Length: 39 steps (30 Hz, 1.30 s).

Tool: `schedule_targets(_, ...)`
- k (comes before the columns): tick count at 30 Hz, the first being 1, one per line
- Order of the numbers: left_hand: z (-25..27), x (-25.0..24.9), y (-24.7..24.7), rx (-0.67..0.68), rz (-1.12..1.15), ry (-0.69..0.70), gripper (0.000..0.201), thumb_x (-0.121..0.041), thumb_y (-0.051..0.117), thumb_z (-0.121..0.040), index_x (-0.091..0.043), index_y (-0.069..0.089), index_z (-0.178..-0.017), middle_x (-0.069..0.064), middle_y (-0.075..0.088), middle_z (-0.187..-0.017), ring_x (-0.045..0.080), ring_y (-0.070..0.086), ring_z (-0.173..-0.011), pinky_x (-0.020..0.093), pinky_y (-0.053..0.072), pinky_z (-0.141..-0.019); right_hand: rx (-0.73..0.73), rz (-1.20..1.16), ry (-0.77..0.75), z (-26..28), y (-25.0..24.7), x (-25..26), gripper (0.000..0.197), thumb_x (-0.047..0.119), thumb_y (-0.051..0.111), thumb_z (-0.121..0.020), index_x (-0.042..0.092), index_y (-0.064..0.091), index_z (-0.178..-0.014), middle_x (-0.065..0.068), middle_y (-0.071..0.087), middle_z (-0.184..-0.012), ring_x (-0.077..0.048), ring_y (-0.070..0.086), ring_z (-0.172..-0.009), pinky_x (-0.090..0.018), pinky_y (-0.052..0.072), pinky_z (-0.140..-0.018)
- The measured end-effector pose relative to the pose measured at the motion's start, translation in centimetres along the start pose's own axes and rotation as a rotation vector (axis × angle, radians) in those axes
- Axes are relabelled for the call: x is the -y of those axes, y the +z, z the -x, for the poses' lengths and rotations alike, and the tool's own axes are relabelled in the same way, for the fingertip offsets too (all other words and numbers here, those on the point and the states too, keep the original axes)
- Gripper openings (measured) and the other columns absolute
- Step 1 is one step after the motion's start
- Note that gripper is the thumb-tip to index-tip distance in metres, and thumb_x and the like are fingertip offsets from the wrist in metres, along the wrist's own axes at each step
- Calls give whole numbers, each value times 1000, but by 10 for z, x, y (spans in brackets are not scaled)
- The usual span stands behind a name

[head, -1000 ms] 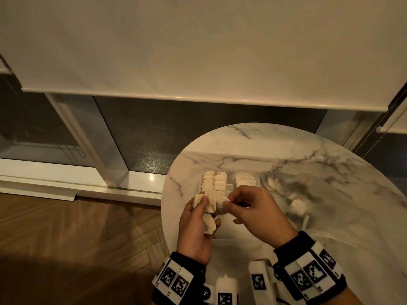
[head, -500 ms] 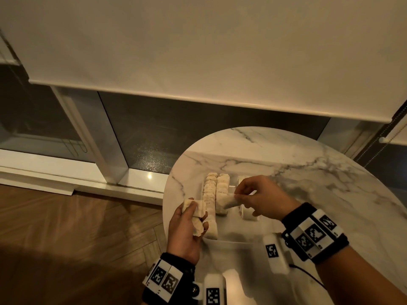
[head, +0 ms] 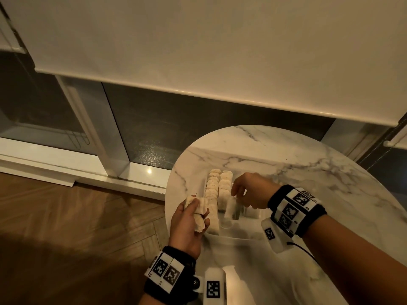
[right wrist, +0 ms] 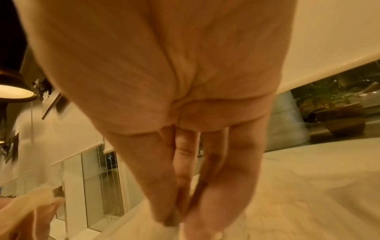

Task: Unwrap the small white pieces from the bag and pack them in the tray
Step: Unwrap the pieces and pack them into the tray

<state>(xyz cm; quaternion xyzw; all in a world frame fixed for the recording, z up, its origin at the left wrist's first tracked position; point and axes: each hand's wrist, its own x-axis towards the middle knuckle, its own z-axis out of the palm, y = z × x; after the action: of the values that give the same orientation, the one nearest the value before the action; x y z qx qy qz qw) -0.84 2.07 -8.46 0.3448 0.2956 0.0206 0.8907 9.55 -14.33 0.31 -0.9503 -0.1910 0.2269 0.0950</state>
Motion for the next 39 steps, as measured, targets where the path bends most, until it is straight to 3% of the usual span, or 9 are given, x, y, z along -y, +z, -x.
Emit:
schedule_targets(4, 2, 1, 4, -3, 1, -5, 8, -11, 59, -98, -16, 62, -103, 6, 64, -80, 14, 64, -60, 25, 46, -44, -32, 115, 69, -11, 5, -3, 18, 15, 67, -86, 26, 74, -99, 3, 71, -101, -16, 65, -90, -29, 55, -80)
schedule_targets(10, 2, -1, 1, 2, 25, -38, 6, -14, 59, -97, -17, 59, -102, 9, 60, -82, 16, 60, -58, 25, 46, -45, 77, -94, 111, -23, 10, 1, 10, 14, 68, -86, 20, 74, -90, -1, 73, -82, -18, 72, -75, -23, 57, -54)
schedule_targets(14, 6, -12, 3, 28, 123, -73, 2, -17, 60, -96, -19, 60, -96, 7, 58, -75, 13, 58, -54, 23, 45, -44, 156, -178, 139, -30, 13, 2, 13, 12, 63, -88, 14, 70, -99, -6, 73, -86, -20, 72, -77, -31, 62, -64)
schedule_targets(18, 20, -28, 11, 125, 256, -83, 2, -22, 61, -92, -22, 63, -94, 1, 63, -72, 11, 55, -54, 19, 43, -41, 200, -146, 139, -37, 18, 1, 10, 11, 64, -90, 19, 68, -94, -1, 70, -80, -17, 69, -70, -29, 59, -61)
schedule_targets(24, 22, -30, 8, 140, 337, -114, 13, -22, 64, -84, -23, 66, -97, -5, 66, -82, 8, 58, -59, 17, 40, -42, 55, -68, 112, -46, 25, 5, 11, 18, 73, -86, 22, 77, -96, 10, 61, -71, -7, 59, -62, -16, 48, -48)
schedule_targets(28, 19, -27, 5, 121, 312, -129, 11, -22, 63, -86, -21, 66, -96, -4, 65, -83, 9, 57, -63, 17, 40, -43, 24, -72, 111, -52, 28, 7, 10, 17, 76, -85, 21, 78, -94, 12, 60, -65, -4, 55, -57, -17, 47, -51)
schedule_targets(30, 18, -27, 4, 116, 303, -129, 12, -23, 63, -85, -21, 65, -97, -4, 64, -83, 9, 57, -63, 17, 40, -43, 9, -54, 113, -54, 28, 7, 9, 17, 77, -84, 23, 78, -91, 11, 61, -67, -7, 56, -60, -21, 49, -59)
schedule_targets(35, 19, -28, 7, 83, 261, -137, 12, -23, 65, -83, -18, 65, -94, -3, 64, -79, 8, 57, -61, 17, 41, -41, -32, -31, 131, -59, 29, 6, 12, 16, 79, -81, 24, 78, -90, 1, 73, -94, -16, 64, -82, -25, 50, -74)
schedule_targets(39, 22, -26, 8, 59, 214, -155, 9, -22, 60, -94, -16, 66, -94, -1, 65, -70, 9, 58, -57, 17, 42, -41, -54, -42, 134, -61, 28, 6, 12, 17, 78, -82, 22, 79, -93, 0, 73, -102, -17, 62, -84, -24, 48, -74)
